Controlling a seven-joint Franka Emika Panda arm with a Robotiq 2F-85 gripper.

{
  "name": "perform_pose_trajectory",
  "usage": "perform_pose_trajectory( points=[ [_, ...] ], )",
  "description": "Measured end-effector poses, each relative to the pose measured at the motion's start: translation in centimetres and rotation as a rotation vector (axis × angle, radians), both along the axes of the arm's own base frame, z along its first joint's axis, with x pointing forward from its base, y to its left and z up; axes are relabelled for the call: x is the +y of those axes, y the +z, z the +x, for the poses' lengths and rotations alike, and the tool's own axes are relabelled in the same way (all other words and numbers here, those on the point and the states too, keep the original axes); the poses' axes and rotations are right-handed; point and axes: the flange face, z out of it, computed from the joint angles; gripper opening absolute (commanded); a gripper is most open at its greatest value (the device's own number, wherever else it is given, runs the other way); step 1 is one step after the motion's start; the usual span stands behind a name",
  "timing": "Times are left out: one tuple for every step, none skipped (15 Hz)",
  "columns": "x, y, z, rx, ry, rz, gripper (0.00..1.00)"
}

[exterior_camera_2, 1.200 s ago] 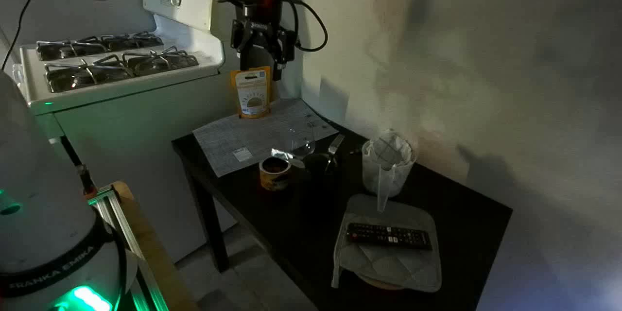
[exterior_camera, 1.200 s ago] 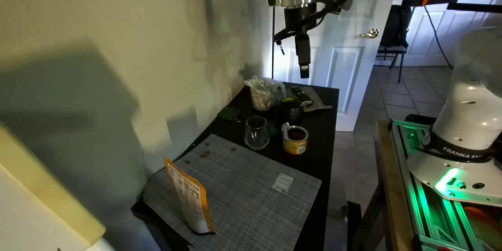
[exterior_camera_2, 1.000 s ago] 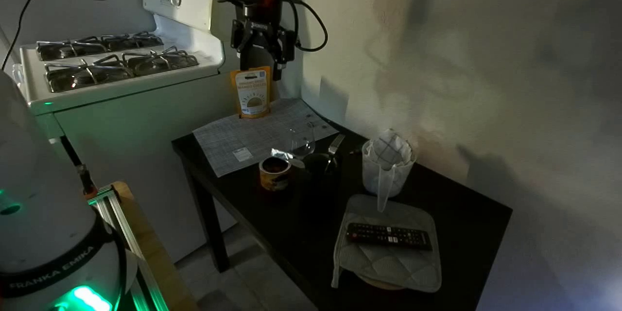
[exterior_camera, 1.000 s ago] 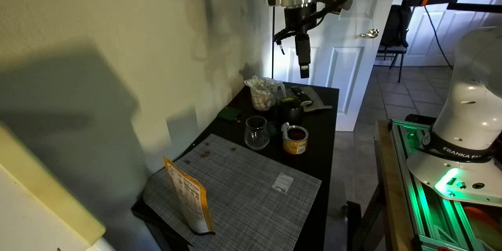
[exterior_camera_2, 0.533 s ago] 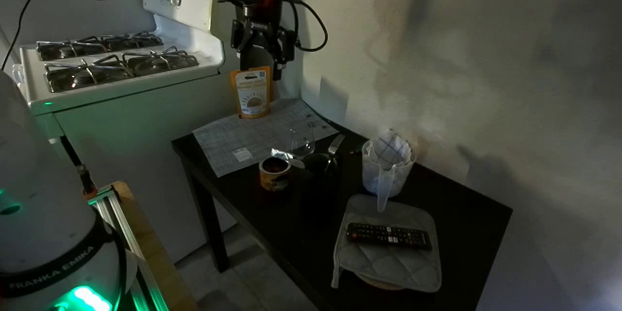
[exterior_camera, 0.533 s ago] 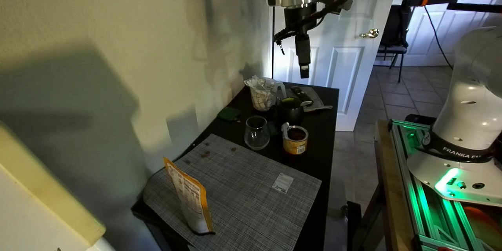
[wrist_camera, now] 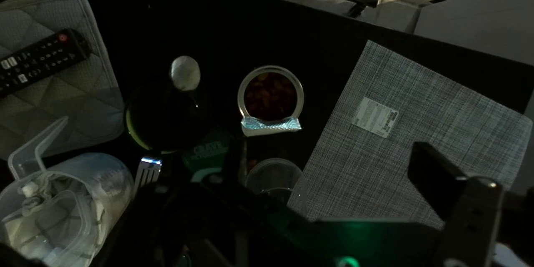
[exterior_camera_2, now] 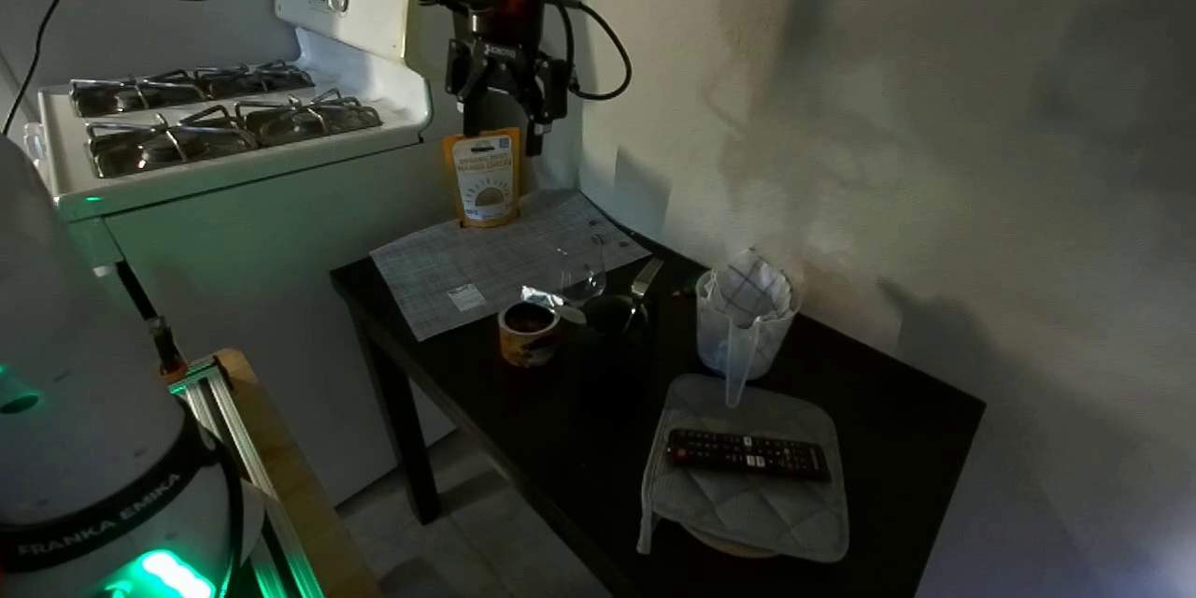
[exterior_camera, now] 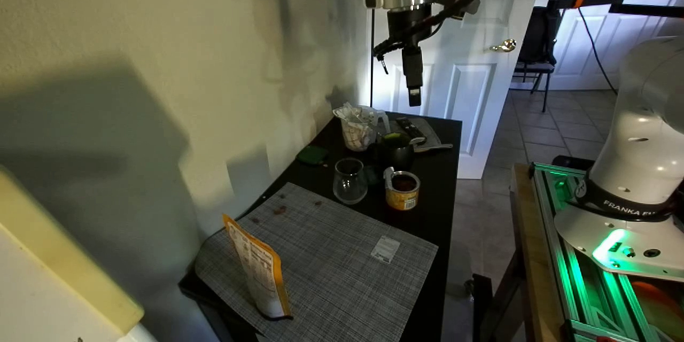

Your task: Put the white towel on the grey towel

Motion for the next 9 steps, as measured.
perform_pose_trajectory(
  points=[
    [-0.3, -0.1, 0.0, 0.002, -0.01, -0.002, 1.0],
    [-0.8, -0.3, 0.1, 0.006, -0.018, -0.004, 1.0],
    [-1.4, -0.6, 0.2, 0.014, -0.027, -0.007, 1.0],
    [-2.2, -1.1, 0.3, 0.024, -0.031, -0.008, 1.0],
    [-3.0, -1.6, 0.4, 0.038, -0.038, -0.013, 1.0],
    [-3.9, -2.3, 0.5, 0.054, -0.047, -0.021, 1.0],
    [-4.7, -3.2, 0.6, 0.073, -0.059, -0.028, 1.0],
    [-5.6, -4.0, 0.6, 0.093, -0.074, -0.031, 1.0],
    [-6.4, -4.9, 0.7, 0.114, -0.093, -0.029, 1.0]
  ],
)
